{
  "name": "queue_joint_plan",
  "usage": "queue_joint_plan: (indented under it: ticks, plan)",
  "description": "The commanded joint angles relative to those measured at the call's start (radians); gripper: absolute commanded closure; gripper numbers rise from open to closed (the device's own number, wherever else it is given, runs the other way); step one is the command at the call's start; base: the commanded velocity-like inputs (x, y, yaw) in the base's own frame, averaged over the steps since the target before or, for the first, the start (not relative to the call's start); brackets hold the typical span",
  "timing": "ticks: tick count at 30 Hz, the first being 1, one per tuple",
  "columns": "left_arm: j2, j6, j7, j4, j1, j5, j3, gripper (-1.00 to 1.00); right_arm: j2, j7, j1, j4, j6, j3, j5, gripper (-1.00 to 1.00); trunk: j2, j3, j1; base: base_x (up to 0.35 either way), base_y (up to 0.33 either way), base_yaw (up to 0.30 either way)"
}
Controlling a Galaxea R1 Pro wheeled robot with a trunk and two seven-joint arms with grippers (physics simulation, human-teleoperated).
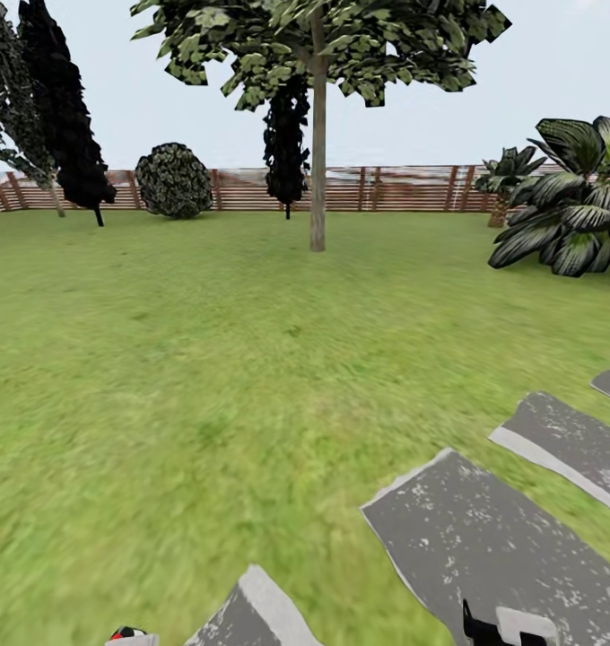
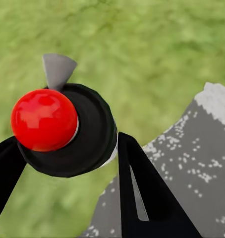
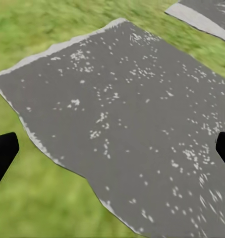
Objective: In the garden, pick up the pesticide atomizer on the floor and spray pesticide onto both trees until each tree trunk is fully covered.
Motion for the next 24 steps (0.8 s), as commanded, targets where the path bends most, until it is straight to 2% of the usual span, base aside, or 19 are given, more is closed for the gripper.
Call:
queue_joint_plan:
  ticks: [1,24]
  plan:
    - [0.000,-0.003,0.010,0.001,-0.001,0.002,-0.003,1.00,0.000,-0.003,-0.001,0.001,-0.003,-0.001,0.004,-1.00,0.000,-0.001,0.000,0.337,0.000,0.000]
    - [0.000,-0.003,0.010,0.001,-0.001,0.001,-0.003,1.00,0.000,-0.003,-0.001,0.001,-0.003,-0.001,0.004,-1.00,0.000,-0.002,0.000,0.337,0.000,0.000]
